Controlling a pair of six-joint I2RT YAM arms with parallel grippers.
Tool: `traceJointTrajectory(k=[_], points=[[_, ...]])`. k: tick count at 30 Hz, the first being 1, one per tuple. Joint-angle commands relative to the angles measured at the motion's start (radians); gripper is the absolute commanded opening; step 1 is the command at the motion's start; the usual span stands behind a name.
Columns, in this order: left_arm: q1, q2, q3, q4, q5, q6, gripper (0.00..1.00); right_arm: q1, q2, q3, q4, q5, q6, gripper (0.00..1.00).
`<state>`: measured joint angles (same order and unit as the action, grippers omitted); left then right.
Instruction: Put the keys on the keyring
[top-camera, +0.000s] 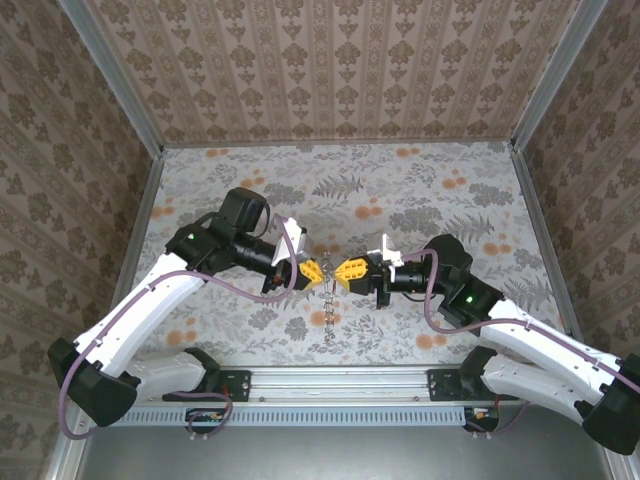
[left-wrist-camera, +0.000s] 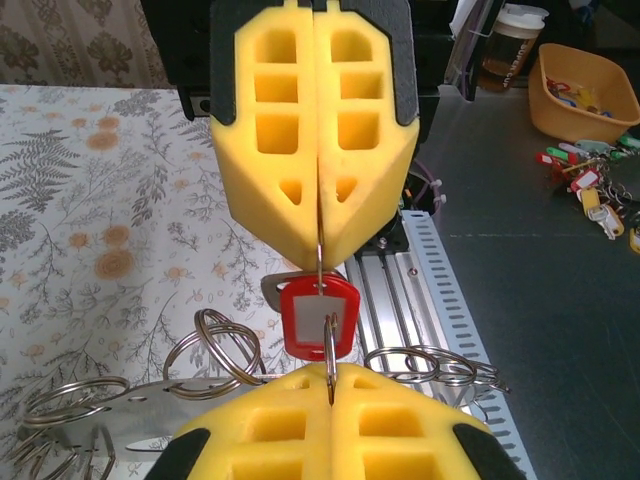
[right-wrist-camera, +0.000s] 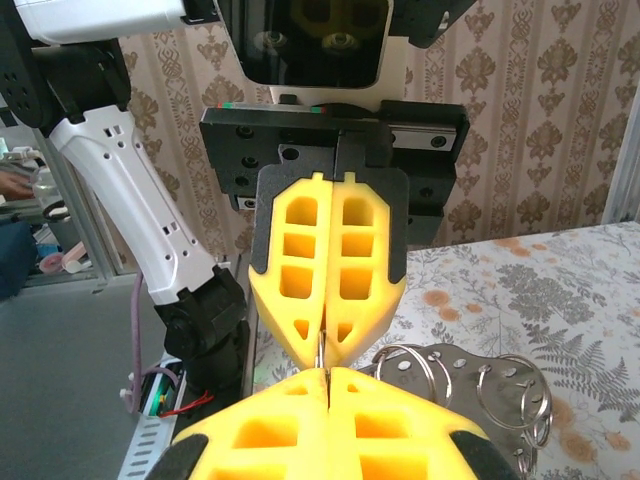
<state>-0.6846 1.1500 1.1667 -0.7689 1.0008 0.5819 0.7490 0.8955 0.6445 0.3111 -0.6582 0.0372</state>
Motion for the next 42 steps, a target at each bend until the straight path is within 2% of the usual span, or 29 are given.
traceJointTrajectory(k=[1, 42], points=[[0.007, -0.024, 0.005, 0.023, 0.047, -0.013, 0.0, 0.009, 0.004, 0.004, 0.04, -0.009, 0.001, 0.0], [0.007, -0.031, 0.007, 0.026, 0.027, -0.019, 0.0, 0.017, -0.007, 0.007, 0.025, 0.002, 0.003, 0.0]])
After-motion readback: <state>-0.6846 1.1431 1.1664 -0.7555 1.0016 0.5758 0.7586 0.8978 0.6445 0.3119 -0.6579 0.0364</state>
